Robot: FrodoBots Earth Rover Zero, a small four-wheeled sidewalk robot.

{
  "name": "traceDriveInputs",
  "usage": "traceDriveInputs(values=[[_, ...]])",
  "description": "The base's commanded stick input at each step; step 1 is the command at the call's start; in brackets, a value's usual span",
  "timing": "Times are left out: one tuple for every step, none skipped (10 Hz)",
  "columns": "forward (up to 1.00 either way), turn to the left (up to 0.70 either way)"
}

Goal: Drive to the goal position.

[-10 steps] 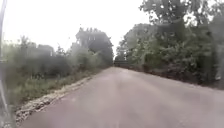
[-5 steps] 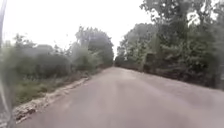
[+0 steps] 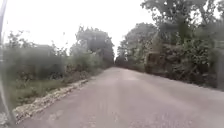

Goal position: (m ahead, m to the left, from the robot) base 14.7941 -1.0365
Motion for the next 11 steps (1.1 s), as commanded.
traceDriveInputs(values=[[0.7, 0.0], [0.7, 0.0], [0.7, 0.0], [0.7, 0.0], [0.7, 0.0], [0.7, 0.0], [0.7, 0.0], [0.7, 0.0], [0.7, 0.0], [0.7, 0.0], [0.7, 0.0]])
